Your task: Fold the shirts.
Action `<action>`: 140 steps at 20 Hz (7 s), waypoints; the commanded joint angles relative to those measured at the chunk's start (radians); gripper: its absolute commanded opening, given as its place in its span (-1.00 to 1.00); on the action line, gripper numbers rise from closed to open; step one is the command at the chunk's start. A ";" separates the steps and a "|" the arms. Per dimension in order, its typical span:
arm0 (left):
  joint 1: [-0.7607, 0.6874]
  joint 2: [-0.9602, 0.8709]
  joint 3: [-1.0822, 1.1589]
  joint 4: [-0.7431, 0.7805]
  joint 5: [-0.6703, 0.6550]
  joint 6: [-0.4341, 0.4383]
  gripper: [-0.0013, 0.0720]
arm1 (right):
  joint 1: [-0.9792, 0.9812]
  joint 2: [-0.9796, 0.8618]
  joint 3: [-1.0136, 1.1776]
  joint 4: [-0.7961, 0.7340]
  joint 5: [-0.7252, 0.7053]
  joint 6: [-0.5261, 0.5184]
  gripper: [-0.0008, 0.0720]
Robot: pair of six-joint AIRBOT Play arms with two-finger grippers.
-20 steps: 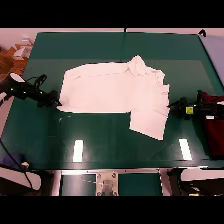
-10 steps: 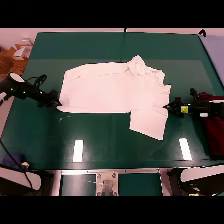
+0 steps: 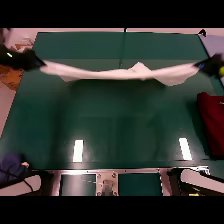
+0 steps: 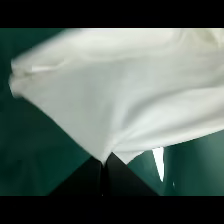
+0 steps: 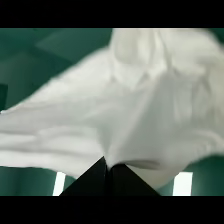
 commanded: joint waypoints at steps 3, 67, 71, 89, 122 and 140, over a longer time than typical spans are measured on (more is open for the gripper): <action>0.000 0.379 0.341 -0.046 0.175 0.003 -0.91 | -0.064 0.251 0.507 0.017 -0.055 0.189 -0.94; -0.098 -0.392 -0.177 0.346 -0.037 -0.132 -0.85 | 0.007 -0.497 0.085 -0.418 0.003 0.180 -0.64; -0.069 -0.324 -0.241 0.378 -0.177 -0.156 -0.91 | -0.032 -0.351 -0.094 -0.438 0.053 0.215 -0.94; -0.101 0.357 -1.264 -0.092 0.597 -0.234 0.81 | -0.086 0.195 -1.023 -0.416 -0.250 0.230 0.30; -0.170 0.225 -0.896 0.103 0.327 -0.259 -0.91 | 0.074 0.243 -0.695 -0.450 -0.050 0.378 -0.93; -0.246 -0.517 -0.122 0.029 0.597 -0.259 0.97 | 0.191 -0.666 0.155 -0.138 -0.294 0.304 0.09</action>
